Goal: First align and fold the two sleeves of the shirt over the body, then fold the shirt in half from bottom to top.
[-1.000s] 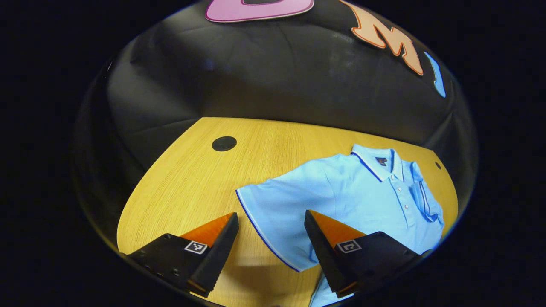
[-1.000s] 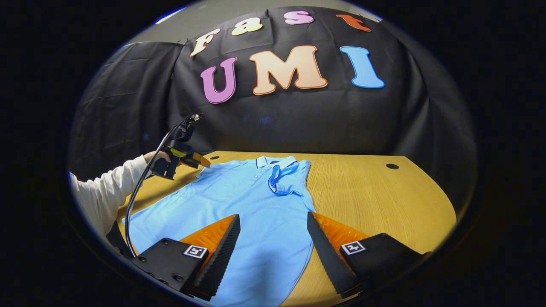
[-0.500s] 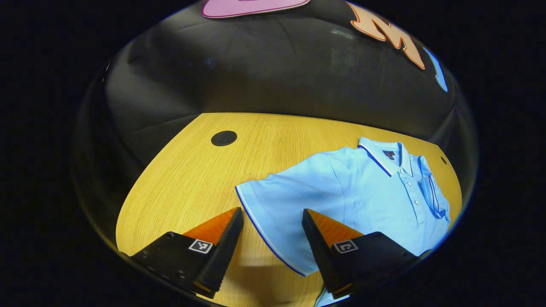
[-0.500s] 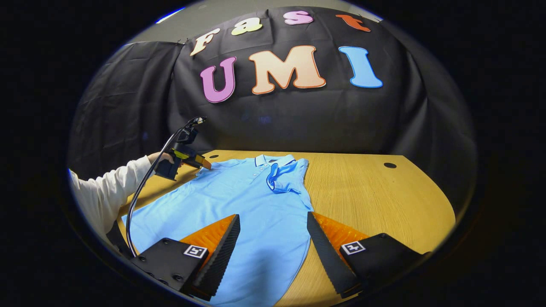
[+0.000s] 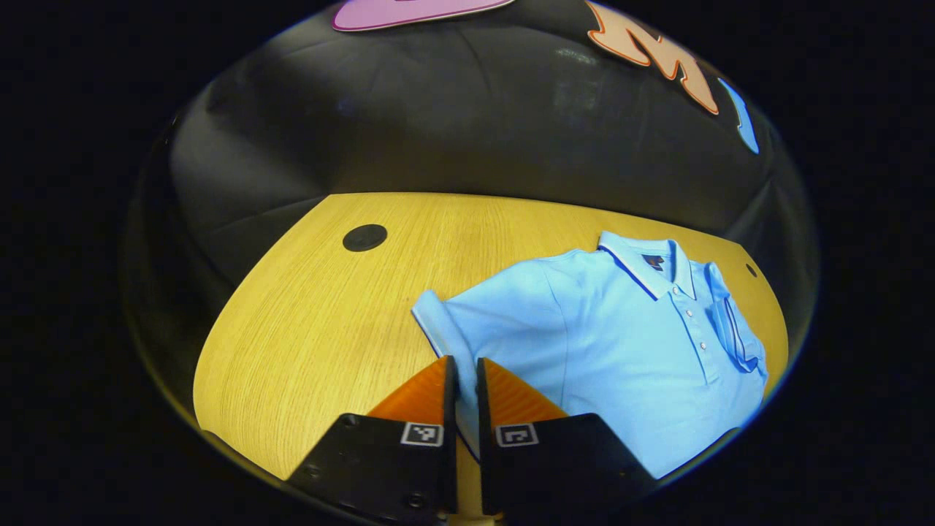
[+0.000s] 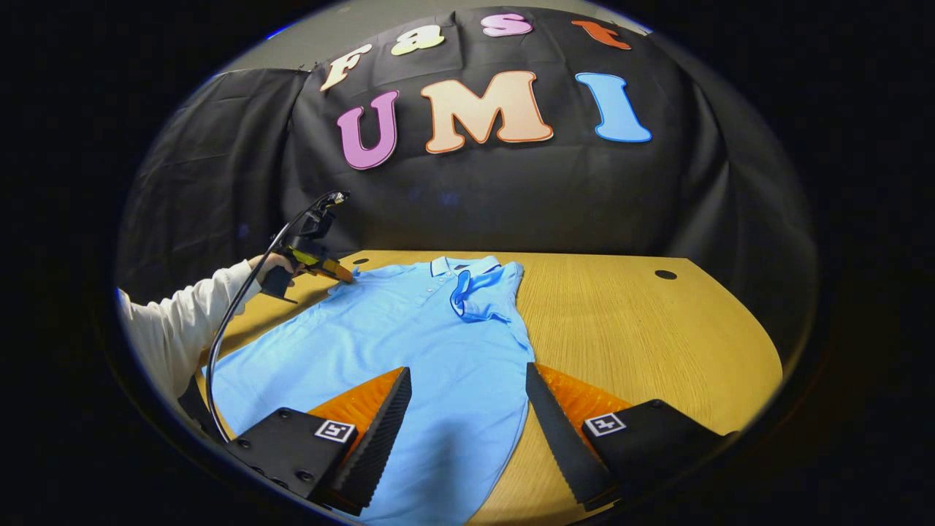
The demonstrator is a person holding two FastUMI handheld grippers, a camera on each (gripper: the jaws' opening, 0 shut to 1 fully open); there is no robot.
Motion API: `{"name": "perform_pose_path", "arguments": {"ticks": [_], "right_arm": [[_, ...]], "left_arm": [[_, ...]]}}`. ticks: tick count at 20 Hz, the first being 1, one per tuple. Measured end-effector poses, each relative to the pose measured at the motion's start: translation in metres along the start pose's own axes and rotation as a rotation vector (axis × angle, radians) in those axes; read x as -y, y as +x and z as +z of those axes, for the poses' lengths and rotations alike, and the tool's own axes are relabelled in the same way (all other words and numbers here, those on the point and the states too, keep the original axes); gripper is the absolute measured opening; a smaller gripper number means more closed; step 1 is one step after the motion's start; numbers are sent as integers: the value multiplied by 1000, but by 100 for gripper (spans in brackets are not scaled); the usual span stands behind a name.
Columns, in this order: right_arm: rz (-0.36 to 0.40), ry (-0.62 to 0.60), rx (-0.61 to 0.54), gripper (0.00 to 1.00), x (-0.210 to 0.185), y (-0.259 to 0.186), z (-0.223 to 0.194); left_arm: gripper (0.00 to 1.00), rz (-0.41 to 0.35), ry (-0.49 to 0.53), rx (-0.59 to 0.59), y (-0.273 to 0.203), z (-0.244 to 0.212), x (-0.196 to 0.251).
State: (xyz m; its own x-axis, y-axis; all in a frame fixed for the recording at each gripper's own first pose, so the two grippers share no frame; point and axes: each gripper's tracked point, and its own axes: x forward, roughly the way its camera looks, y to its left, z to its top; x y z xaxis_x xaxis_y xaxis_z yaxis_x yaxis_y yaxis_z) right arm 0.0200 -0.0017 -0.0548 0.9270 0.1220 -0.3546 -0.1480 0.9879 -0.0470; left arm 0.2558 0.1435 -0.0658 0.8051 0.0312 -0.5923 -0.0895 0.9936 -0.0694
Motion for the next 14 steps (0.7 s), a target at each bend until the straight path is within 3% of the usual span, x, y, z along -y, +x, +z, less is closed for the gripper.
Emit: {"name": "perform_pose_path", "arguments": {"ticks": [2, 5, 8, 14], "right_arm": [[6, 11, -5, 98, -1, 1, -3], [10, 20, -6, 98, -1, 1, -4], [6, 8, -17, 98, 0, -3, -9], [19, 16, -11, 98, -5, -7, -9]], "left_arm": [[2, 6, -7, 4, -1, 2, 1], [0, 22, -1, 2, -8, 5, 2], [0, -2, 10, 73, -28, 33, 18], [0, -72, 193, 107, -46, 50, 95]]}}
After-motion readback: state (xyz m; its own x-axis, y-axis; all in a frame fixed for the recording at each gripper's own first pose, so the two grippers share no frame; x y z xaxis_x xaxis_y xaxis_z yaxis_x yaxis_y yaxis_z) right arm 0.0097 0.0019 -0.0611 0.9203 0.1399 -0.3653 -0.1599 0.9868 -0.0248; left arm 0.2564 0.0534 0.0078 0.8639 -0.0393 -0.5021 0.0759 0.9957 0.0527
